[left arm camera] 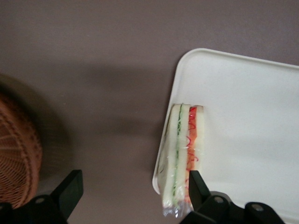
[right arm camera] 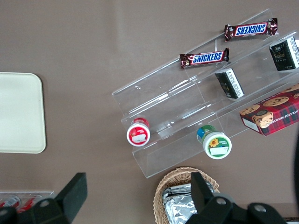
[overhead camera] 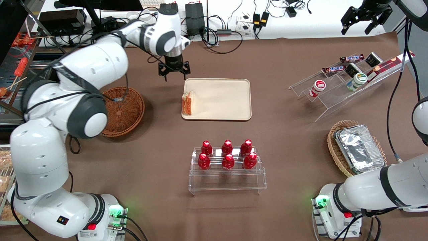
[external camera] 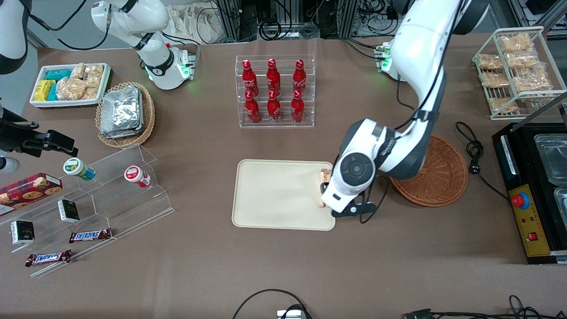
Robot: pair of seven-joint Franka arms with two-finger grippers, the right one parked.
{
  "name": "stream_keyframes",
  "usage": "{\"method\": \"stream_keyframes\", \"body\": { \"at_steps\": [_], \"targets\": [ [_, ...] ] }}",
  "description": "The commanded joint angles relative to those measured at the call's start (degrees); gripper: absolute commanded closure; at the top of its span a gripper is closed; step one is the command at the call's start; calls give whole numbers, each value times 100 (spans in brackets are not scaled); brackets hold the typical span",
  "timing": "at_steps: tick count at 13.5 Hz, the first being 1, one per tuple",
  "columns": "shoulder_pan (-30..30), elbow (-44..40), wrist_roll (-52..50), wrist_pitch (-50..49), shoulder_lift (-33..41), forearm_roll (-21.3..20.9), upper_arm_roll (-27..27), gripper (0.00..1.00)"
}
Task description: Place sandwich from basket to tray
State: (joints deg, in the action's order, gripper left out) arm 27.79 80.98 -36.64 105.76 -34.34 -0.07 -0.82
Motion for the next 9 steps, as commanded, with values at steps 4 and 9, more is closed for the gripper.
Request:
{"method": "stream_keyframes", "body": {
  "at_steps": [4, 9],
  "targets": [
    [-335, 3849, 173, 1936, 2885, -98, -24, 2],
    [-888, 4339, 1218, 1397, 3680, -90, -24, 1]
  ]
}}
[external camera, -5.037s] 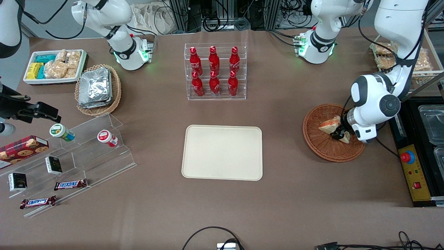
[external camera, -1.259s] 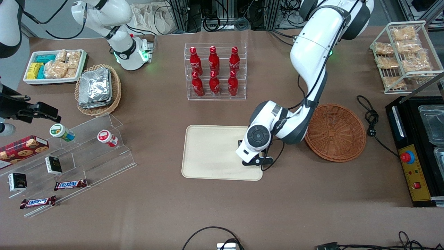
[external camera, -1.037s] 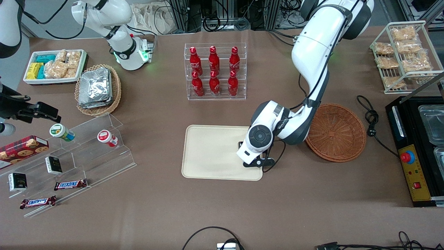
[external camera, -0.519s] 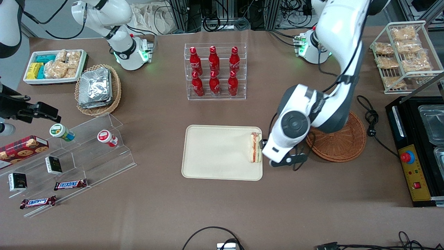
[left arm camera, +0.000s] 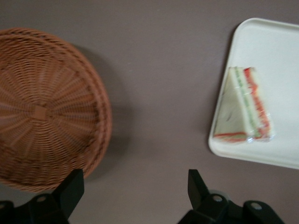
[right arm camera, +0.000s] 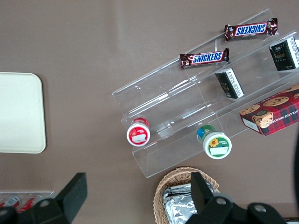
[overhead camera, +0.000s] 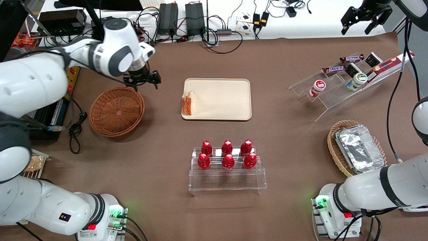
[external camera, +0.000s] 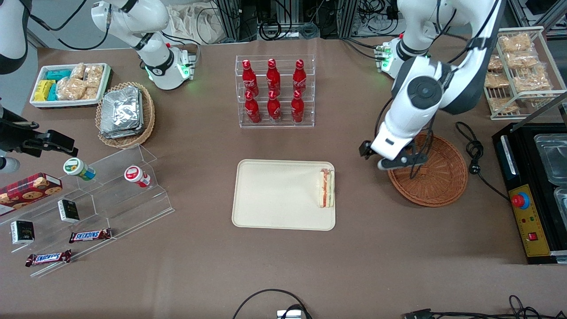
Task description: Place sandwich from basket to tray
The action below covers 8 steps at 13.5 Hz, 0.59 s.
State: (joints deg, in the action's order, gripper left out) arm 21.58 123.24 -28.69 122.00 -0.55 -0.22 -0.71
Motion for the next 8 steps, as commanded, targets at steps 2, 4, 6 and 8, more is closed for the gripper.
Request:
{"method": "stream_keyframes", "body": {
  "at_steps": [2, 4, 6, 8],
  "targets": [
    [-732, -114, 1021, -640, 363, -66, -35, 0],
    [-1337, -998, 1679, -1534, 232, -31, -35, 0],
    [-1717, -1433, 2146, -1968, 187, 39, -35, 0],
    [-2025, -1487, 2699, -2075, 231, 4, -35, 0]
  ]
}}
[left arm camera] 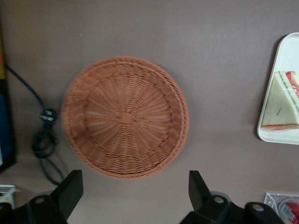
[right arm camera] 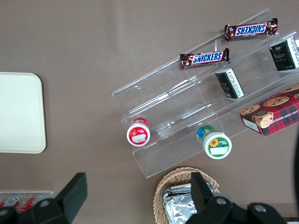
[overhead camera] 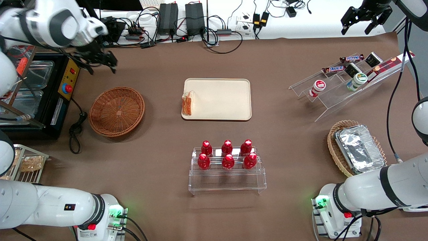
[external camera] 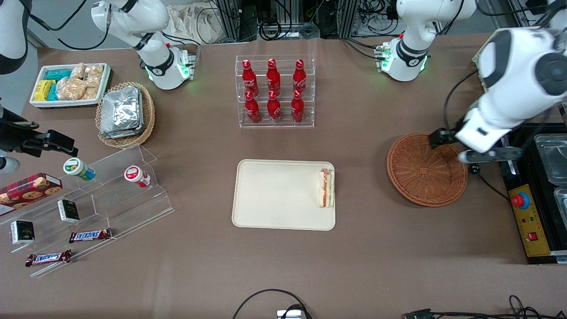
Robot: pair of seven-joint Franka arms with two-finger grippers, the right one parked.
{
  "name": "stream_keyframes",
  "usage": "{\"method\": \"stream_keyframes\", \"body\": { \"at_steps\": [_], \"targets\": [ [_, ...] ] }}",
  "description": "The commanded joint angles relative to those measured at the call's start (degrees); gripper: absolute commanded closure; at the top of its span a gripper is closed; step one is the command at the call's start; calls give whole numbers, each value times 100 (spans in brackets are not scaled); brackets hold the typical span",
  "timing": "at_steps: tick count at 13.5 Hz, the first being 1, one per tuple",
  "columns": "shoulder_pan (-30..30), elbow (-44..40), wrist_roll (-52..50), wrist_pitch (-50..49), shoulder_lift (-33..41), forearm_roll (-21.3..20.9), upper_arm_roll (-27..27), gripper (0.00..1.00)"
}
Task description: Place sandwich from basket to tray
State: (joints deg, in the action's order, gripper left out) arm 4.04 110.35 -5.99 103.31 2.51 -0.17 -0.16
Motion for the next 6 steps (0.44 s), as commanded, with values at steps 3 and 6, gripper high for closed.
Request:
{"method": "stream_keyframes", "body": {
  "at_steps": [3, 6],
  "targets": [
    [-360, -768, 669, -487, -364, -71, -90, 0],
    [-334, -1305, 590, -697, -725, -80, -107, 0]
  ]
}}
